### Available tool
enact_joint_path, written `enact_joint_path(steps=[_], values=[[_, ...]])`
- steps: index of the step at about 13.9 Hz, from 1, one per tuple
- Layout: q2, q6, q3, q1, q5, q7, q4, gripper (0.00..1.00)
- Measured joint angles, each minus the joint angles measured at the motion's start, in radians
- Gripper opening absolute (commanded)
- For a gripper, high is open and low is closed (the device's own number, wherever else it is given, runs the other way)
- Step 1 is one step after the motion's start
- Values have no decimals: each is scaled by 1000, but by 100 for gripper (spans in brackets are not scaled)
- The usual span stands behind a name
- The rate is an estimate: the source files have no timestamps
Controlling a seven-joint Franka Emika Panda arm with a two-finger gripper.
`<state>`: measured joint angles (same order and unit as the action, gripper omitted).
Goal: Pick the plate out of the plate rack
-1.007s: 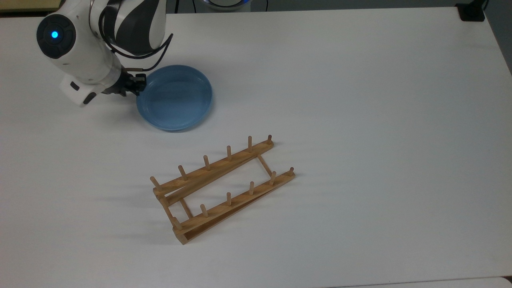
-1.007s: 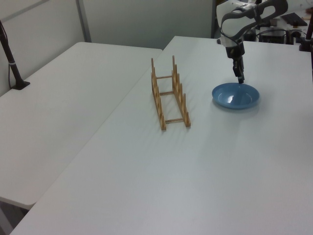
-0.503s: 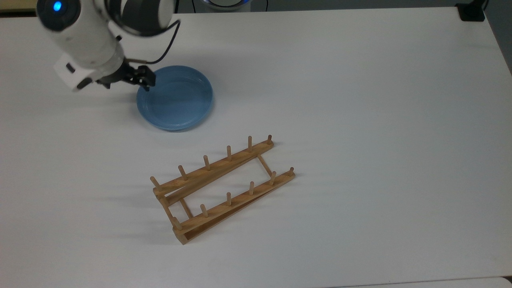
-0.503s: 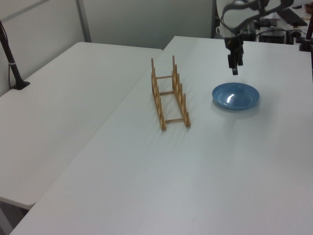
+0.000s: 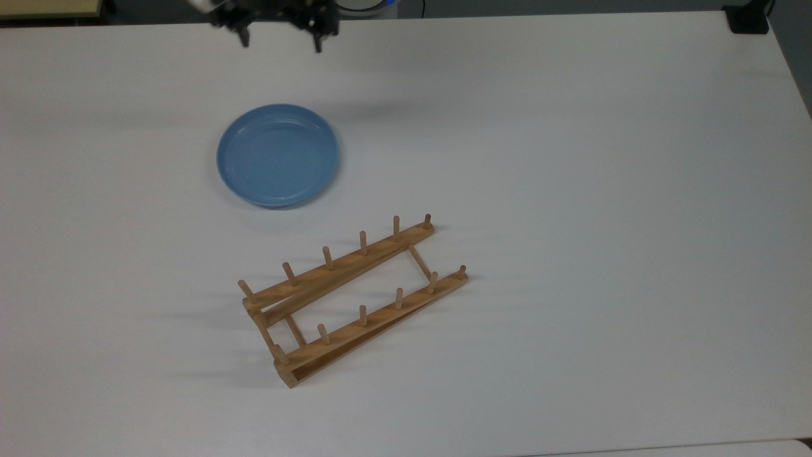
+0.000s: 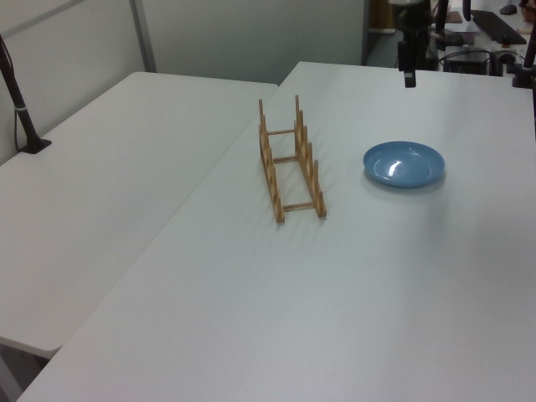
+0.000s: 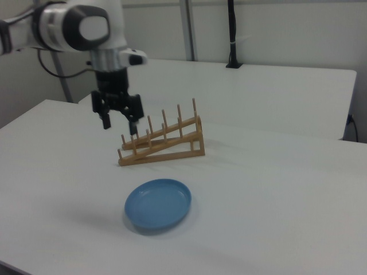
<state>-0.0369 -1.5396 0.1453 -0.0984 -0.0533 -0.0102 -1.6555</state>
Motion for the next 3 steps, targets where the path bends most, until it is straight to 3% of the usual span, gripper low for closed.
enact_joint_path(steps=[3], values=[[14,6,-21,-9,-11,40,-2,100]])
